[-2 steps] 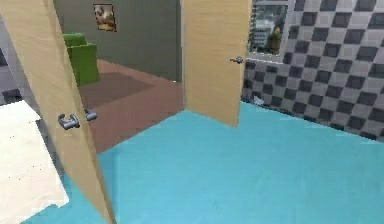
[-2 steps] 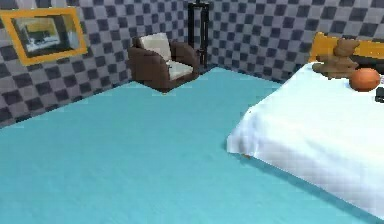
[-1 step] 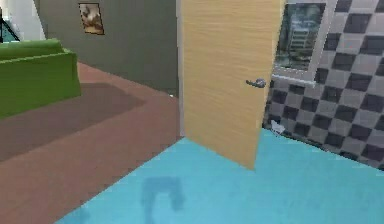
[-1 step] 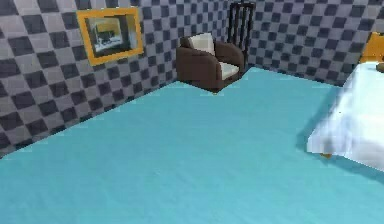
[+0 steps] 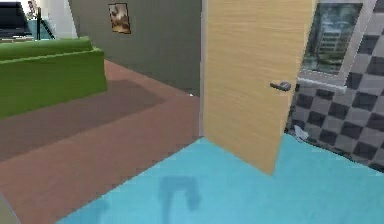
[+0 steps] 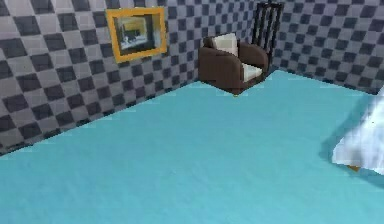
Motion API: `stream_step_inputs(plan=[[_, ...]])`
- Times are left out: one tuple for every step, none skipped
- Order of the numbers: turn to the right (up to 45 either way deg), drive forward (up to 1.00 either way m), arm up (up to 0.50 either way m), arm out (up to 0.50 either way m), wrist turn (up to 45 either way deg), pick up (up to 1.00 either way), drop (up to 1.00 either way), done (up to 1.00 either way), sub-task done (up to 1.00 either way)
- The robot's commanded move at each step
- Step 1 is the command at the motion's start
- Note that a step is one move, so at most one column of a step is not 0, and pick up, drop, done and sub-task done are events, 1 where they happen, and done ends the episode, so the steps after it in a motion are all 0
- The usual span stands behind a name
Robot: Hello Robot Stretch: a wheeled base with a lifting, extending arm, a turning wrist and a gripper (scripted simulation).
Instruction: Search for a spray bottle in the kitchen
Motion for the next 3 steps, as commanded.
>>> stream_step_inputs(plan=[[0.0, 0.40, 0.00, 0.00, 0.0, 0.00, 0.00, 0.00, 0.00], [-18.0, 0.00, 0.00, 0.00, 0.0, 0.00, 0.00, 0.00, 0.00], [-3.0, 0.00, 0.00, 0.00, 0.0, 0.00, 0.00, 0.00, 0.00]])
